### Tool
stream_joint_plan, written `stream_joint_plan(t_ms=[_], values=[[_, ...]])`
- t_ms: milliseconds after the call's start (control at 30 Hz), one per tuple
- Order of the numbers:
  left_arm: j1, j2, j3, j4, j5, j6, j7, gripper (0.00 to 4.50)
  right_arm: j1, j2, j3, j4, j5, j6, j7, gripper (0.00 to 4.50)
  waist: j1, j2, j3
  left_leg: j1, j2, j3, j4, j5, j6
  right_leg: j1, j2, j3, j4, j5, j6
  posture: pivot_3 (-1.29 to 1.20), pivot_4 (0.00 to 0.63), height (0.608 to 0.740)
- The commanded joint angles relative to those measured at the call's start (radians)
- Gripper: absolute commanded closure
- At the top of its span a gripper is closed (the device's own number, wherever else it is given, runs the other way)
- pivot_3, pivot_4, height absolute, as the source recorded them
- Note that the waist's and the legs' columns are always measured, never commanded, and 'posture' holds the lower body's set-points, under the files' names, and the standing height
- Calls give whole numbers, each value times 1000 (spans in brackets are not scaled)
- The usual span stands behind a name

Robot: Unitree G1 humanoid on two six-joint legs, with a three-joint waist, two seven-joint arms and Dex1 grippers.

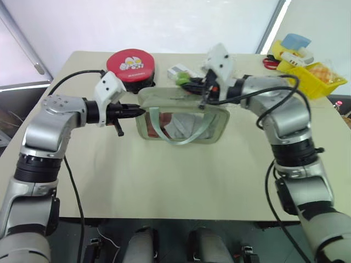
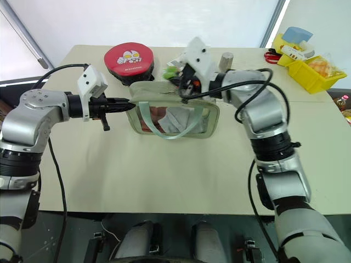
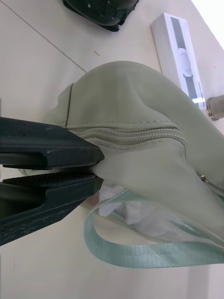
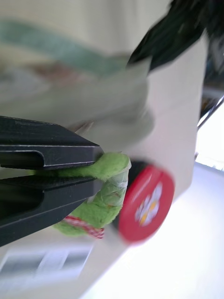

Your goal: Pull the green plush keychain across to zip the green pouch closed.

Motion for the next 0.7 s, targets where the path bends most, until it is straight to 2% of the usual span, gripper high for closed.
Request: stream_joint_plan(t_ms=[33,200,400,567,700], values=[[9,-1,3,-25,-1,-10,11,4500,33,-75,-42,-81,-58,-4,-46,4456,-1,0,0,0,0,0,0,0,0,0,0,0,0,0,0,0,150,740],[18,-15,9,-38,-11,9,35,4500,121,-156,-86,-133,-128,11,-132,4456,3,0,0,0,0,0,0,0,0,0,0,0,0,0,0,0,150,740],[21,-29,3,-44,-15,17,47,4500,187,-158,-160,-94,-226,-17,-319,4456,2,0,0,0,0,0,0,0,0,0,0,0,0,0,0,0,150,740],[23,-33,-3,-49,-14,19,50,4500,260,-98,-220,-63,-223,-9,-419,4456,3,0,0,0,0,0,0,0,0,1,0,0,0,0,0,0,150,740],[26,-33,-6,-58,-18,26,55,4500,364,28,-236,-56,-158,-28,-442,4456,0,0,0,1,0,0,0,0,0,1,0,0,0,0,0,0,150,740]])
